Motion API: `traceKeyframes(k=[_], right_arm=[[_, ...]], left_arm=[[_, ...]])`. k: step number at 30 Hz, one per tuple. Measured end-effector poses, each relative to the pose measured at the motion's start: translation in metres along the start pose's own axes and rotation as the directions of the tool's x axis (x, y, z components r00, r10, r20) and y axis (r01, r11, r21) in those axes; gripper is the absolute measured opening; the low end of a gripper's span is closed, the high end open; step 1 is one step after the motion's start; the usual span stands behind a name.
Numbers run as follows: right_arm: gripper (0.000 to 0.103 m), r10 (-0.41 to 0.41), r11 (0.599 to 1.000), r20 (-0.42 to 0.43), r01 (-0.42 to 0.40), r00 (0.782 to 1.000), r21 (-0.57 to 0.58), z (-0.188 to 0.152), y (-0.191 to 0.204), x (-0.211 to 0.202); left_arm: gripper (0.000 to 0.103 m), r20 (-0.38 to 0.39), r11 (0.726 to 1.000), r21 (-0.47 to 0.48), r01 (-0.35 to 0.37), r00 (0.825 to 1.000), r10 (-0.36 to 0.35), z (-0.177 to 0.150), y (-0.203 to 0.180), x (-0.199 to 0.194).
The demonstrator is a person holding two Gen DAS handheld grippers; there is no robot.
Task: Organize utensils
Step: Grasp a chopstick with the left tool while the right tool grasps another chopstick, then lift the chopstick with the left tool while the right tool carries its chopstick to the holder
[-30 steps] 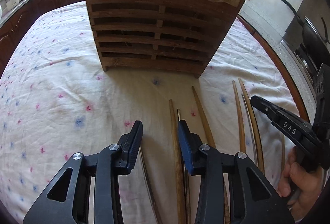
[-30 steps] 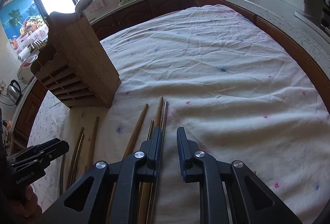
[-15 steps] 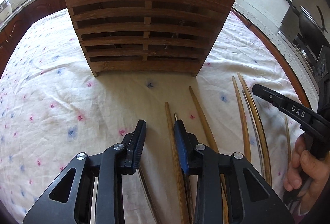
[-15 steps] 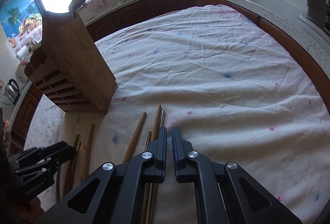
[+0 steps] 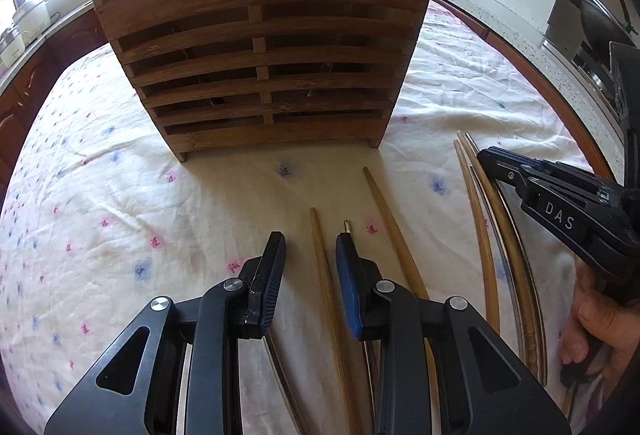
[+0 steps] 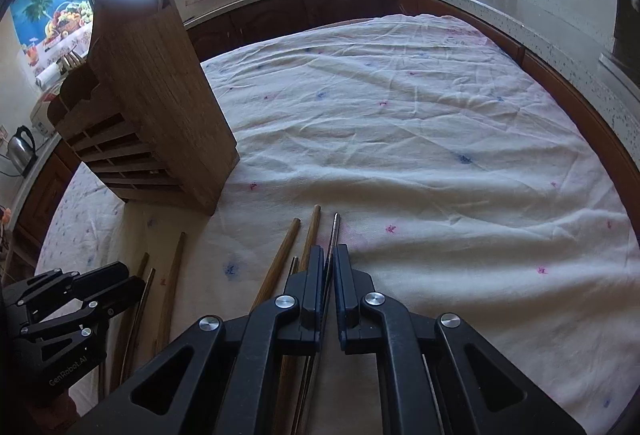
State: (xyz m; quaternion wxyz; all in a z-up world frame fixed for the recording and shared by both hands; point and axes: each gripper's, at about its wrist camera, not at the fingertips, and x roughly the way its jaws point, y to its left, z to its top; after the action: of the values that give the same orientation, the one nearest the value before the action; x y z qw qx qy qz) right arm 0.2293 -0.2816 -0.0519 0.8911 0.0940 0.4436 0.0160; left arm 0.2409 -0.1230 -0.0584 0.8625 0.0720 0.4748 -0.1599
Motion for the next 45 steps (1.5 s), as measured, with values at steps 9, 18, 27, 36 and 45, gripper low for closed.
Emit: traceKeyframes(k=[9, 18, 27, 36, 45], right_arm=[[0.005, 0.025, 1.0, -0.024, -0.025, 0.999, -0.003, 0.009, -0.002, 0.005], [0.004, 0.153, 0.986, 0.093, -0.159, 0.984, 0.054, -0.011, 0.0, -0.058], [0.004, 0.247, 0.966, 0.217, -0.256, 0.944, 0.014, -0.016, 0.013, -0.136], [0.004, 0.286, 0.956, 0.318, -0.291, 0.904, -0.034, -0.009, 0.022, -0.191], [0.004, 0.301, 0.952, 0.365, -0.301, 0.881, -0.061, 0.008, 0.033, -0.203]], left_arm=[[0.005, 0.006, 0.994, -0.079, 0.079, 0.997, -0.079, 0.002, 0.008, -0.003], [0.004, 0.156, 0.969, -0.156, 0.192, 0.973, -0.168, -0.01, 0.031, -0.075], [0.004, 0.288, 0.951, -0.16, 0.264, 0.934, -0.211, -0.02, 0.051, -0.15], [0.004, 0.383, 0.946, -0.153, 0.288, 0.899, -0.212, -0.025, 0.065, -0.2], [0.004, 0.426, 0.948, -0.155, 0.279, 0.884, -0.191, -0.017, 0.074, -0.214]])
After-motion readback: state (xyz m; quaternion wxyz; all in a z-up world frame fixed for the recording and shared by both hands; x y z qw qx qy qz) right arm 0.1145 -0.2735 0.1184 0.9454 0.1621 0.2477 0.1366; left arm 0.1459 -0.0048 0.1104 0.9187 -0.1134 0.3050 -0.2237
